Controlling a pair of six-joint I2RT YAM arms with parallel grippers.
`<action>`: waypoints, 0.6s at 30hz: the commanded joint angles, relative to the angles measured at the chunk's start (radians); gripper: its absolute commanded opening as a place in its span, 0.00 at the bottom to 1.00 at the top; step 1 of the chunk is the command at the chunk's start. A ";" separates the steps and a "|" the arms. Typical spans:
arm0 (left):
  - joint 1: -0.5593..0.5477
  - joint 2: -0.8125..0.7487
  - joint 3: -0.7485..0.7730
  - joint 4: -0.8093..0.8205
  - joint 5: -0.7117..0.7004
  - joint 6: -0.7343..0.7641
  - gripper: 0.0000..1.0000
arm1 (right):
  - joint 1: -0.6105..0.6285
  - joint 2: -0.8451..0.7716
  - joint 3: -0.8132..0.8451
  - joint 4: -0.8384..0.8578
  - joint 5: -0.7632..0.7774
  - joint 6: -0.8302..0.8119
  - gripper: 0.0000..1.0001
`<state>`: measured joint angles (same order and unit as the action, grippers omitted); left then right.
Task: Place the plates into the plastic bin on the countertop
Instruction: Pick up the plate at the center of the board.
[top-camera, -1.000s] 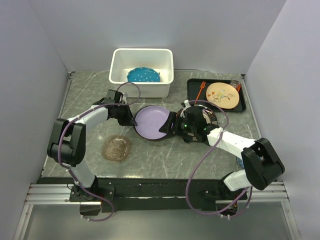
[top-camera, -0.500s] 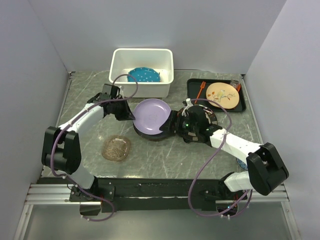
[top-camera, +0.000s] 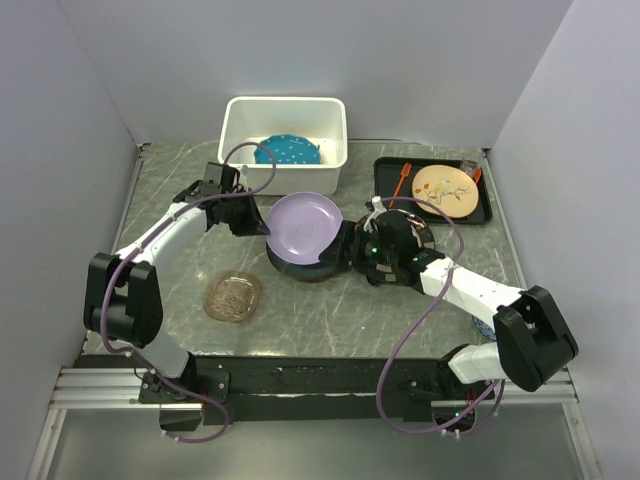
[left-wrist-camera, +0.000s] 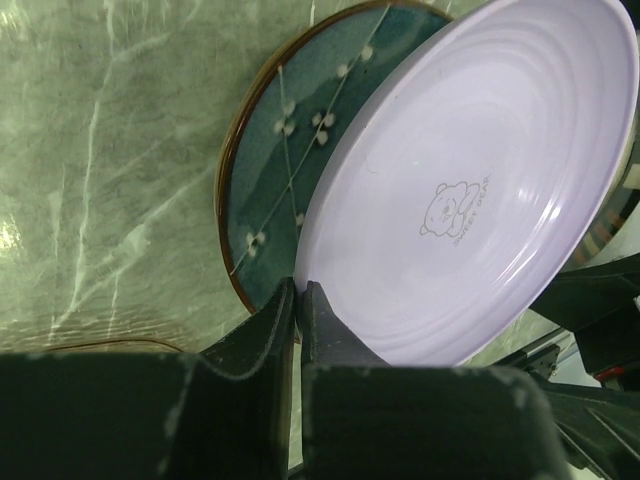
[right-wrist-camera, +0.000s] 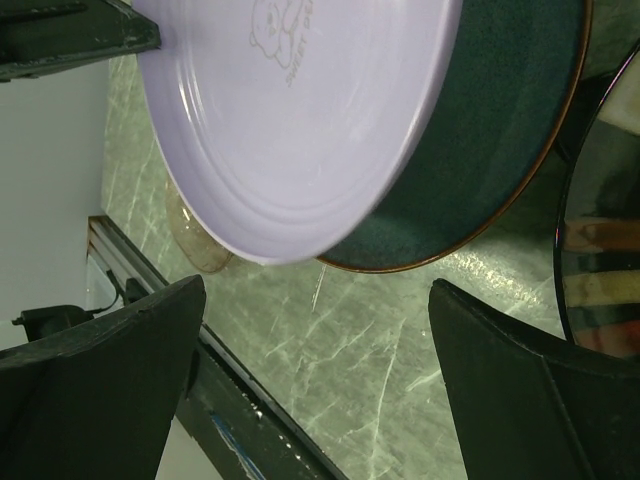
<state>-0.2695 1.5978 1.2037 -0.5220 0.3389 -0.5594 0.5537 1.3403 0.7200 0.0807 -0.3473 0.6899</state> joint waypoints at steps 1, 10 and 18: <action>0.000 -0.010 0.056 -0.003 -0.009 0.023 0.01 | 0.003 -0.029 0.042 0.016 0.010 -0.010 1.00; 0.000 -0.010 0.085 -0.027 -0.037 0.044 0.01 | 0.003 -0.041 0.030 0.039 0.008 -0.003 1.00; 0.000 0.004 0.131 -0.042 -0.047 0.044 0.01 | 0.003 -0.042 0.050 0.033 0.002 -0.012 1.00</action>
<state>-0.2695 1.6016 1.2823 -0.5713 0.2935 -0.5331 0.5537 1.3388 0.7364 0.0746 -0.3481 0.6842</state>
